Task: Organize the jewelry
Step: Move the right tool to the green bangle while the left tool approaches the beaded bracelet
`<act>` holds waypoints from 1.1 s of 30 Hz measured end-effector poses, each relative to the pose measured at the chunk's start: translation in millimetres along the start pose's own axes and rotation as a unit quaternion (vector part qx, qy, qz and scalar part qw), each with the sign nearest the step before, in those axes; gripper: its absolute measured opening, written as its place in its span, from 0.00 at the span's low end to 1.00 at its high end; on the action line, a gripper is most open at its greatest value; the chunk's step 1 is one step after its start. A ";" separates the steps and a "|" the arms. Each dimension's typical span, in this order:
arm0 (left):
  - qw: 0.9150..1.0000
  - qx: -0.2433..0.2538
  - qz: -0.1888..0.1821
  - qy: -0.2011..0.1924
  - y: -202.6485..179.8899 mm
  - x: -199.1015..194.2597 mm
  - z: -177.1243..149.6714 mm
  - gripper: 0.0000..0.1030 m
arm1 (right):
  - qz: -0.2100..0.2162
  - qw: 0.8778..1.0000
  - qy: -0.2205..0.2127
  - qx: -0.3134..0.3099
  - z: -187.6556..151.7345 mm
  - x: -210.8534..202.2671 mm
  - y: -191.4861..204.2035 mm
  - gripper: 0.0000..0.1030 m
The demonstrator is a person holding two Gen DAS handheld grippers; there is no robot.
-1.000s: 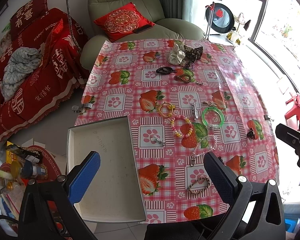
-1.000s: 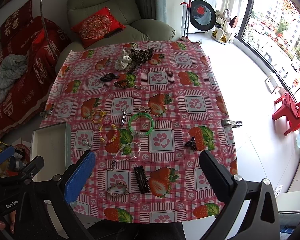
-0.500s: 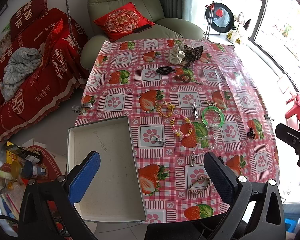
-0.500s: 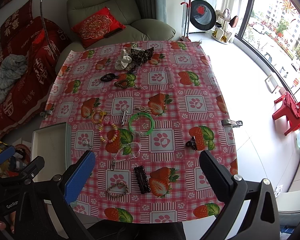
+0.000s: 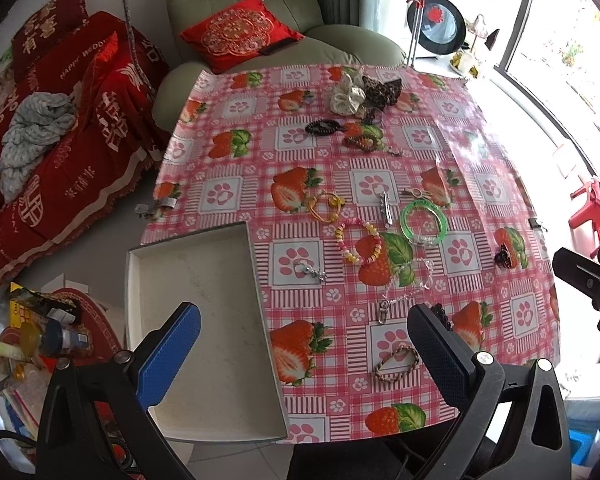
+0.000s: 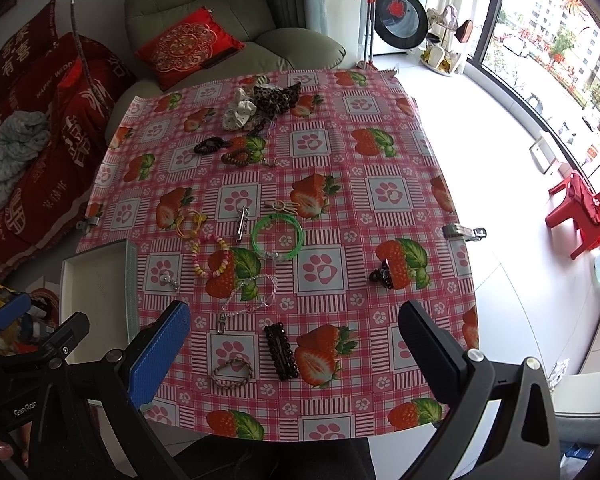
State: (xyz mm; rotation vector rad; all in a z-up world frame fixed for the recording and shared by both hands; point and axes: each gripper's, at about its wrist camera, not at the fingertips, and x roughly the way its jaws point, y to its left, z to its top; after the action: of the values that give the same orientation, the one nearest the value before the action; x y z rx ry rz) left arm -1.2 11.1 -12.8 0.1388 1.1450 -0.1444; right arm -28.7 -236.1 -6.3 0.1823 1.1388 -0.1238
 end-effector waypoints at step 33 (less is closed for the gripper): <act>0.996 -0.020 -0.004 0.088 -42.0 190.1 54.0 0.96 | 0.040 0.994 0.104 0.021 46.7 187.4 -39.9 1.00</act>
State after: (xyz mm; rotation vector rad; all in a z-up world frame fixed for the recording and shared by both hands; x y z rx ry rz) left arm 116.5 -48.3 -165.9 0.1133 1.3234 -0.1181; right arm 82.9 -285.8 -161.1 0.2836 1.3342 -0.0585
